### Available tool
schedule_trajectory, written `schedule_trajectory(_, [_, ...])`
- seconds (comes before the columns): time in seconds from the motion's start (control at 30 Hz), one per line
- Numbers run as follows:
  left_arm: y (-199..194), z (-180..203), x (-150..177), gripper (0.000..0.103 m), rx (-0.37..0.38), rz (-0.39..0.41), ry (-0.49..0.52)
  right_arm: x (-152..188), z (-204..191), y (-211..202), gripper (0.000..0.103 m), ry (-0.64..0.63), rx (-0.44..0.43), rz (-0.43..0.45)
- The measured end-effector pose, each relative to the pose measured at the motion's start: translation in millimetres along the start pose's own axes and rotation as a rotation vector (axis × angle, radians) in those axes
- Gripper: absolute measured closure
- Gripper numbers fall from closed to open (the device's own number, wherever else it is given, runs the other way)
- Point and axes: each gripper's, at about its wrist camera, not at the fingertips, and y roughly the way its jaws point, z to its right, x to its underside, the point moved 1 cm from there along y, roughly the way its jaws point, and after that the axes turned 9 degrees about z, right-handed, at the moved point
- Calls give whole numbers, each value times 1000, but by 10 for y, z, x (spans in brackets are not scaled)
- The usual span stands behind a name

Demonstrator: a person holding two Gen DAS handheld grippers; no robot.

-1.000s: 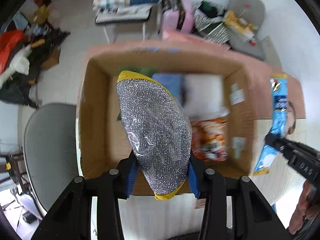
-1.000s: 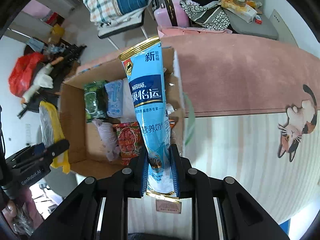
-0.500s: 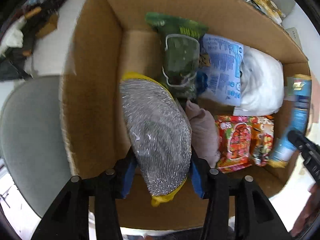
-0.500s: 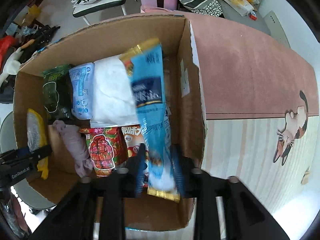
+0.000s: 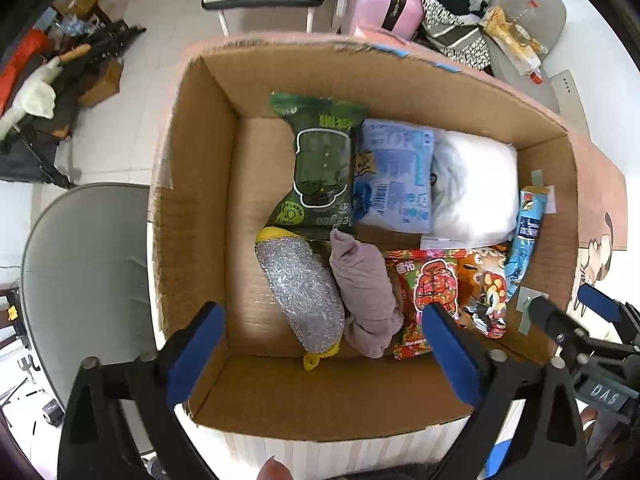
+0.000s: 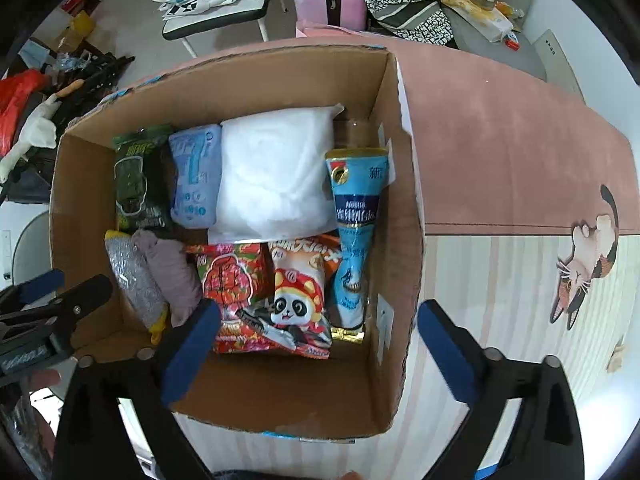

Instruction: Organize soft objects

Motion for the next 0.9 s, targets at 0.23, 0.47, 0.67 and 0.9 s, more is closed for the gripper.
schedule_trajectory(0.23, [-118, -139, 131, 1, -2, 57, -13, 234, 6, -114, 0, 1, 25, 41])
schedule_trajectory(0.47, [-221, -135, 254, 1, -26, 76, -15, 362, -30, -260, 0, -1, 18, 64])
schedule_trajectory(0.67, [-588, -86, 410, 1, -49, 164, 1, 479, 1, -545, 0, 9, 7, 108])
schedule_trajectory(0.9, [-1354, 32, 721, 1, -67, 307, 30, 783, 89, -1323, 0, 15, -20, 229])
